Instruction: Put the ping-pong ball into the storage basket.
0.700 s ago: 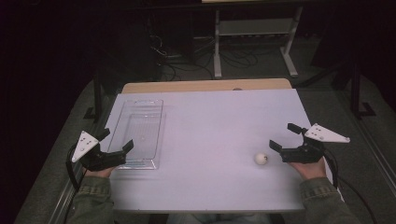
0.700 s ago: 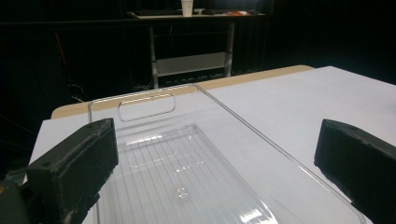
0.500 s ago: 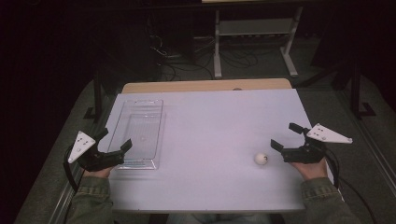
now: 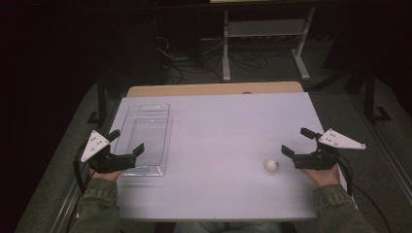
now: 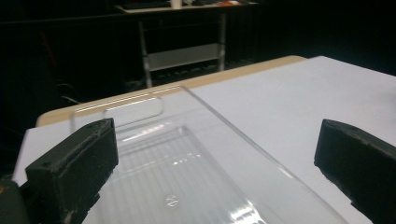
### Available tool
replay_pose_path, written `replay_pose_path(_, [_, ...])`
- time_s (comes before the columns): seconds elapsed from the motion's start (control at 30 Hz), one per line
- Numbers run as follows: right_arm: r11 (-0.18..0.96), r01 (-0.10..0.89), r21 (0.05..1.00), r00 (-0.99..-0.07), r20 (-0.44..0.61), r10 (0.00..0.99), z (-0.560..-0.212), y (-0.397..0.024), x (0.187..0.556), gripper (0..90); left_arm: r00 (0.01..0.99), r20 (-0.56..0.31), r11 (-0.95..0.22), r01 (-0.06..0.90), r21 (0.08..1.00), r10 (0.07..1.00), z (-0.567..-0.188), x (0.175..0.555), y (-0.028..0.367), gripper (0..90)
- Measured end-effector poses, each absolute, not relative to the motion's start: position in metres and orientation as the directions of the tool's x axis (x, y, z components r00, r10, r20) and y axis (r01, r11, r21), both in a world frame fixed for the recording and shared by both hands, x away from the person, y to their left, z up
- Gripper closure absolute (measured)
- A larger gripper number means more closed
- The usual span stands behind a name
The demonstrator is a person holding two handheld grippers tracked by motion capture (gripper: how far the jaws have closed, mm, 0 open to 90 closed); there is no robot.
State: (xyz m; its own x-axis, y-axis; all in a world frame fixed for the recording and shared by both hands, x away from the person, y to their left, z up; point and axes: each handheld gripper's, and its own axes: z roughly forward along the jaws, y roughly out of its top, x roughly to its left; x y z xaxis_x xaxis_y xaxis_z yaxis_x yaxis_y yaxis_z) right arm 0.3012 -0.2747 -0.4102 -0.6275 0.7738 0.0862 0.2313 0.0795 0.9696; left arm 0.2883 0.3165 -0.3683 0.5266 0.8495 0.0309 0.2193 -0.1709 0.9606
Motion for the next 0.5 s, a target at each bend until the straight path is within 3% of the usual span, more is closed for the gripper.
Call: replay_pose_path(0.5, [0.095,0.246,0.965,-0.641,0.088,0.762,-0.412,-0.271,0.302,0.0,0.618,0.073,-0.272,0.234,0.933,0.783,-0.345,0.303,0.294,0.0])
